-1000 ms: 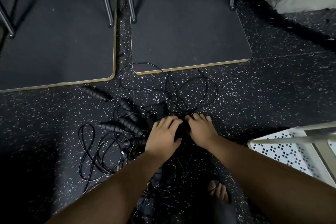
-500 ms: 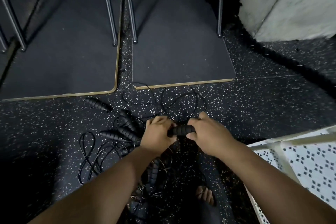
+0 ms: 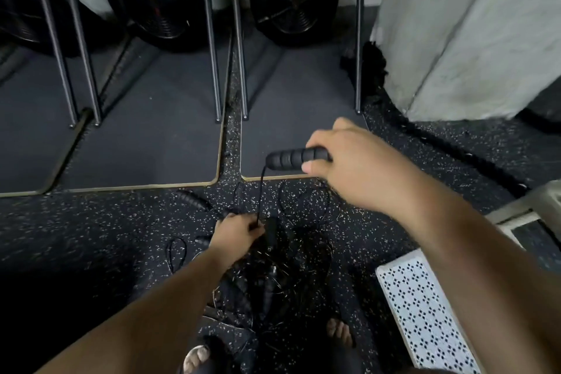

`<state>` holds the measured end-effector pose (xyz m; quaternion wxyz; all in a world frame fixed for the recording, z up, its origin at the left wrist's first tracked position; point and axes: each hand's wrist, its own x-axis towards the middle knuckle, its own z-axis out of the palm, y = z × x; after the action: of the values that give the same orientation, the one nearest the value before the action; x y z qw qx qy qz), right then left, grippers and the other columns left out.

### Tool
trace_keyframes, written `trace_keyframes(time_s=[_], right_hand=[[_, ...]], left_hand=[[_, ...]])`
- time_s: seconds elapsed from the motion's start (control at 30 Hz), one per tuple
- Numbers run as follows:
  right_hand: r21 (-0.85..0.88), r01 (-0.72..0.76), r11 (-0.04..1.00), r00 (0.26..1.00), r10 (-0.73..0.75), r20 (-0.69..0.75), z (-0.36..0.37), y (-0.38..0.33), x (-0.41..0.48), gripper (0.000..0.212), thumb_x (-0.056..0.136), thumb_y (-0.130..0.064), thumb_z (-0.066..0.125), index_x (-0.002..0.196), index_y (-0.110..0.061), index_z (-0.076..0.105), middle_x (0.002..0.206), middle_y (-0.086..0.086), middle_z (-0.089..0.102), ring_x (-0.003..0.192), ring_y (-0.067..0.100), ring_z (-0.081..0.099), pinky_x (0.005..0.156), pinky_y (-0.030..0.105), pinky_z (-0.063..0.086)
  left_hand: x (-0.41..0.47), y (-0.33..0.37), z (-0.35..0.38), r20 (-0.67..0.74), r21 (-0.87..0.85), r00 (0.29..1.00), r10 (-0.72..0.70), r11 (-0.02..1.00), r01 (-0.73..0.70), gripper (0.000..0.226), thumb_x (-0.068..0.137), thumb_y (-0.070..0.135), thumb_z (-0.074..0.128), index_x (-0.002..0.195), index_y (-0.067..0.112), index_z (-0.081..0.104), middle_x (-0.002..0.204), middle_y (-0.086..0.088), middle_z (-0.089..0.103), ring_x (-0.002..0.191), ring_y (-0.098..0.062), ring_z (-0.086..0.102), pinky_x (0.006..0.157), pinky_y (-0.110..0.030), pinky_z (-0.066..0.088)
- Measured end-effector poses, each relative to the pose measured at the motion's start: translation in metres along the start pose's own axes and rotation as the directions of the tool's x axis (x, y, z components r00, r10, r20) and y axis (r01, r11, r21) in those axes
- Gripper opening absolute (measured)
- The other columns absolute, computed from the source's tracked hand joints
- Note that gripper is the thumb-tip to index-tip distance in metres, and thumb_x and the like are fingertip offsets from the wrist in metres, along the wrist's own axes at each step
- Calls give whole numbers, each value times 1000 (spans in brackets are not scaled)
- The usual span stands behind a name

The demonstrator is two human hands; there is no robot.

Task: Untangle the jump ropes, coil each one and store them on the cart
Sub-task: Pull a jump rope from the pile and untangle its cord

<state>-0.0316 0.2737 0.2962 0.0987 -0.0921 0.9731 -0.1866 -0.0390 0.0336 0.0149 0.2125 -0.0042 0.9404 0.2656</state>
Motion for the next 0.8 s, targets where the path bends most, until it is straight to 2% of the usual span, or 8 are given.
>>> trace_keyframes(time_s=[0.17, 0.33, 0.43, 0.5, 0.57, 0.67, 0.73, 0.8], right_hand=[[187, 86, 979, 969, -38, -246, -67, -41, -18, 19, 103, -45, 67, 117, -33, 69, 102, -6, 47, 88, 15, 53, 70, 32, 34], [330, 190, 925, 890, -20, -456, -100, -66, -32, 22, 101, -45, 69, 118, -32, 72, 113, 0, 55, 96, 15, 56, 73, 16, 34], [453, 214, 865, 834, 80, -546, -89, -69, -28, 21, 100, -46, 69, 116, -33, 72, 116, 4, 59, 96, 15, 59, 83, 23, 44], [558, 234, 796, 798, 171, -578, -72, -68, -25, 22, 96, -52, 68, 114, -39, 70, 114, 4, 64, 95, 19, 63, 92, 37, 53], [701, 261, 663, 792, 269, -549, -52, -70, -23, 16, 98, -50, 67, 111, -40, 68, 105, -4, 68, 87, 17, 65, 83, 41, 57], [917, 260, 302, 829, 417, -373, -28, -72, -23, 14, 104, -37, 69, 116, -29, 69, 94, -11, 64, 74, 8, 61, 65, 27, 49], [976, 214, 40, 875, 436, -210, -16, -68, -21, 24, 104, -33, 70, 124, -21, 66, 98, -4, 66, 79, 10, 64, 66, 25, 47], [990, 134, -35, 910, 399, -110, -2, -63, -18, 29, 100, -26, 75, 125, -17, 62, 100, 0, 72, 90, 15, 67, 74, 28, 49]], left_hand=[[-31, 8, -45, -7, -127, 999, -49, 991, 47, 10, 104, 37, 67, 101, 30, 74, 90, 6, 78, 63, -11, 72, 57, -31, 59], [-66, 17, -72, -17, -270, 997, -78, 960, 71, 16, 102, 43, 69, 95, 29, 72, 87, -1, 79, 76, -25, 77, 70, -46, 65], [-81, 24, -85, -40, -305, 998, -46, 952, 32, 19, 103, 45, 66, 92, 29, 70, 84, -3, 78, 73, -28, 78, 65, -51, 65], [-91, 31, -95, -58, -297, 998, 0, 955, -17, 20, 105, 41, 65, 90, 28, 70, 82, -2, 76, 71, -30, 77, 62, -53, 65], [-100, 39, -106, -84, -308, 996, 29, 950, -53, 23, 106, 37, 65, 87, 25, 71, 80, -4, 74, 69, -31, 75, 59, -53, 64], [-111, 54, -122, -155, -349, 987, 37, 933, -90, 26, 106, 33, 66, 83, 24, 71, 78, -4, 74, 62, -19, 67, 57, -37, 58], [-117, 64, -132, -214, -334, 976, 40, 936, -112, 25, 106, 32, 67, 81, 26, 70, 76, -2, 73, 61, -8, 63, 50, -17, 46], [-123, 72, -141, -251, -341, 967, 45, 931, -132, 28, 106, 30, 66, 78, 26, 68, 72, 2, 71, 54, 1, 56, 49, -11, 39]])
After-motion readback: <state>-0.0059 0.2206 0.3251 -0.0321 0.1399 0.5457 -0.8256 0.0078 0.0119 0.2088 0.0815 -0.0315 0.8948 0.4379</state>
